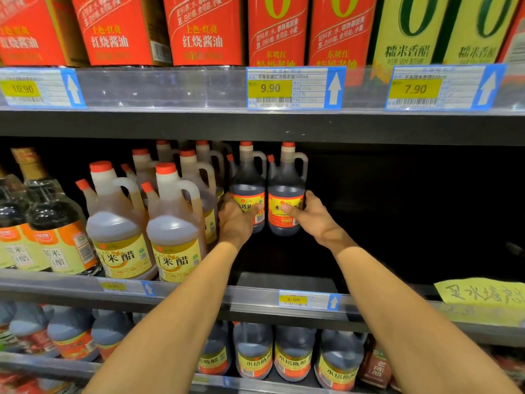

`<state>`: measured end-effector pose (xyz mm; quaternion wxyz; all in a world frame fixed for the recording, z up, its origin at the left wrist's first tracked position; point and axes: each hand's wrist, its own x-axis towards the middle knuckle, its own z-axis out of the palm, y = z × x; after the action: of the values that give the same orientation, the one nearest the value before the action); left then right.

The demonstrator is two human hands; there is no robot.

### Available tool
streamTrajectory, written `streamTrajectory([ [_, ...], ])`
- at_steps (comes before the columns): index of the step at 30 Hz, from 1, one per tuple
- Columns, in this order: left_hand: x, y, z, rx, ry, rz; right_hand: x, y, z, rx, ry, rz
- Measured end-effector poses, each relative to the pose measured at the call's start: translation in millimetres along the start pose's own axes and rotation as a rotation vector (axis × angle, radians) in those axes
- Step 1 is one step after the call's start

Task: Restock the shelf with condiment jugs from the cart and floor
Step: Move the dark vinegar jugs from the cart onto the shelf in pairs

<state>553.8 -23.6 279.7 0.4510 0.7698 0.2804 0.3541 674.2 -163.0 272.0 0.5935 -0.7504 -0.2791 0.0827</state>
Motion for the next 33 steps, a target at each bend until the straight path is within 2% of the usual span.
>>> streamTrajectory([
  [28, -0.1, -1.9, -1.2, 0.081, -0.02, 0.022, -3.8, -3.9, -0.1, -0.08, 0.025, 0.016],
  [33, -3.0, 0.9, -1.1, 0.181, -0.015, 0.007, -8.4, -9.9, -1.7, -0.112, 0.014, 0.034],
])
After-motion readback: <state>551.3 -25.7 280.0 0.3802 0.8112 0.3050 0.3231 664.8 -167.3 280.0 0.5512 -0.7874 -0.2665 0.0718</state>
